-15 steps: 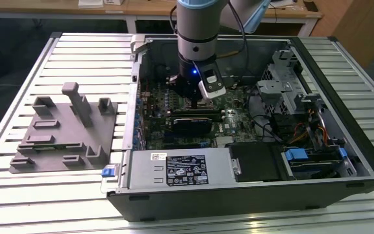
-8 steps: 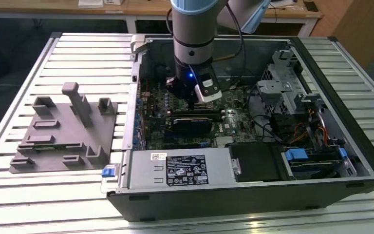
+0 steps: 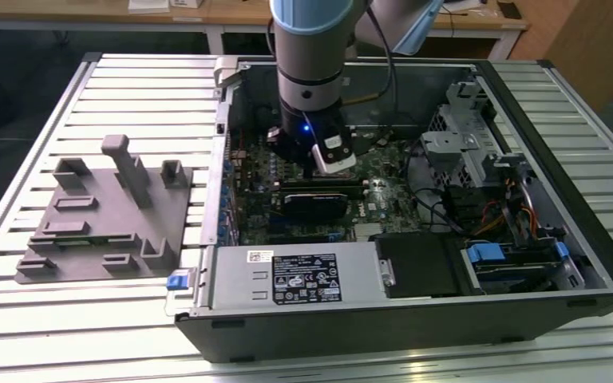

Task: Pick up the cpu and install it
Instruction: 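Install the second cpu locking lever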

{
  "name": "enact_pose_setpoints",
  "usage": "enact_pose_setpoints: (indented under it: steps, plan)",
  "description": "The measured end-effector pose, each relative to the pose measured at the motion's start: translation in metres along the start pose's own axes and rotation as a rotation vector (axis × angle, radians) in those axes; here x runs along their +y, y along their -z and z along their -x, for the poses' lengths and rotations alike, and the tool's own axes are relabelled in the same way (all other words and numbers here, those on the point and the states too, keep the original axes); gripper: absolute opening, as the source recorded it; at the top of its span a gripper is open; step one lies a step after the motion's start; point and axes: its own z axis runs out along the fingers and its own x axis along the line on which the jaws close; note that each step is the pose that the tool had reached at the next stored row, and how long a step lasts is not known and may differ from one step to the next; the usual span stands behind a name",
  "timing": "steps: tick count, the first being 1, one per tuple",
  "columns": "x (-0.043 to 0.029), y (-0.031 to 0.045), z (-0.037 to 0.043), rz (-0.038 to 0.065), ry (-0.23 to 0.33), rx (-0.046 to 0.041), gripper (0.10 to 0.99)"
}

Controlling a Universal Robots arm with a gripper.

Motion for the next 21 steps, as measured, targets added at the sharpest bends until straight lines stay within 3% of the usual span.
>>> enact_pose_setpoints:
  steps: [9, 16, 19, 21]
  plan:
    - [-0.0044, -0.0049, -0.0072, 0.041, -0.002, 0.0075, 0.106]
    - [-0.0069, -0.0106, -0.0079, 0.07, -0.004, 0.0132, 0.106]
    - [-0.0074, -0.0126, -0.008, 0.092, -0.005, 0.0173, 0.106]
    - [-0.0078, -0.0133, -0.0079, 0.1, -0.005, 0.0189, 0.106]
